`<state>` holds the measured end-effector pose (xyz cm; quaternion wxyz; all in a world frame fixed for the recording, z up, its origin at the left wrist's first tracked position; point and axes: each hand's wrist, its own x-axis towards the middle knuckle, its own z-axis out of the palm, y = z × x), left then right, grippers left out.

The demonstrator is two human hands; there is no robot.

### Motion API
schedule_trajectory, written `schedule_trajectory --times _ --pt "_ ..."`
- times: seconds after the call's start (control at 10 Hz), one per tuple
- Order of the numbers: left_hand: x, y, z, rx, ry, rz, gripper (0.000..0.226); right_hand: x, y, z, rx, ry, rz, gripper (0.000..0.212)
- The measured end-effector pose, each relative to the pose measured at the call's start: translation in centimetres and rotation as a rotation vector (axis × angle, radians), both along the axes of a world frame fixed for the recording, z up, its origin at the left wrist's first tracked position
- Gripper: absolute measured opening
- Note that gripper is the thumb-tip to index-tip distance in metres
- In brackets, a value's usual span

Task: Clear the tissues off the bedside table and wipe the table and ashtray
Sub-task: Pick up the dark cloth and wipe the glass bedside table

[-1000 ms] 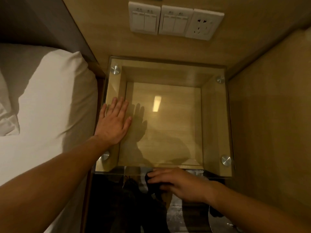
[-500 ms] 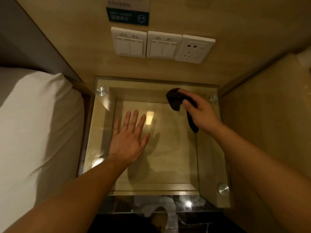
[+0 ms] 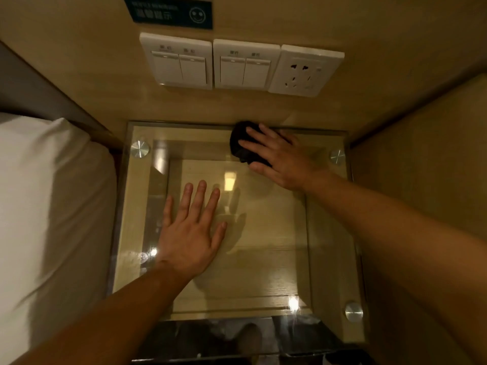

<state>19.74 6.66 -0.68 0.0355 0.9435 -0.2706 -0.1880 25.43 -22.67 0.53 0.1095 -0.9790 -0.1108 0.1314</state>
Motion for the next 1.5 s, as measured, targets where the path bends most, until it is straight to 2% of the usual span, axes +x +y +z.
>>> schedule_trajectory --times 0.4,0.7,1.2,1.5 --pt "-0.1 0.1 -0.1 -0.027 -0.021 0.008 0.07 -6.5 1.1 -0.3 0.051 0.012 0.075 0.057" --pt "-0.2 0.1 -0.2 -0.028 -0.065 0.019 0.07 -16.1 3.2 -0.7 0.031 -0.015 0.153 0.058" --pt "-0.6 0.0 0.2 -0.045 -0.057 0.017 0.07 -28.5 6.9 0.1 0.087 0.138 0.229 0.067" --pt "-0.5 0.0 0.2 -0.016 -0.03 0.009 0.072 -33.7 8.2 0.7 0.262 0.235 0.201 0.062"
